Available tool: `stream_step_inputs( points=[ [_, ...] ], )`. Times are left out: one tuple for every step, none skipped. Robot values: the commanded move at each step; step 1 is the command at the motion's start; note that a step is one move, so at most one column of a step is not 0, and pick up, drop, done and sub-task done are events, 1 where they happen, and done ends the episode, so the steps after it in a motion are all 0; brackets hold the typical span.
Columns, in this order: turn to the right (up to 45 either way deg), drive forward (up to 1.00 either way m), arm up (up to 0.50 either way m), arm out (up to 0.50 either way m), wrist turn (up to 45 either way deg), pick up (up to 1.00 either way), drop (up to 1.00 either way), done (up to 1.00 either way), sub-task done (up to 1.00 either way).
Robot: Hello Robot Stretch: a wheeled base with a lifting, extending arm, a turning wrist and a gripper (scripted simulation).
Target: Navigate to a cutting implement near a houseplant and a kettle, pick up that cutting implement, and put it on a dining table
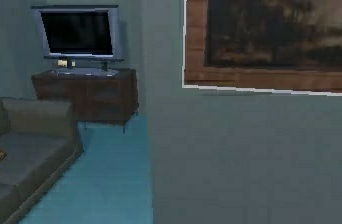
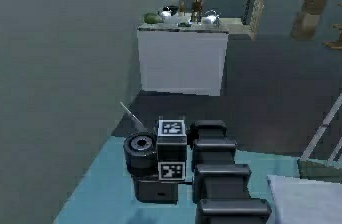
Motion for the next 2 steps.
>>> stream_step_inputs(
  points=[
    [-45.0, 0.00, 0.00, 0.00, 0.0, 0.00, 0.00, 0.00, 0.00],
    [-36.0, 0.00, 0.00, 0.00, 0.0, 0.00, 0.00, 0.00, 0.00]
  ],
)
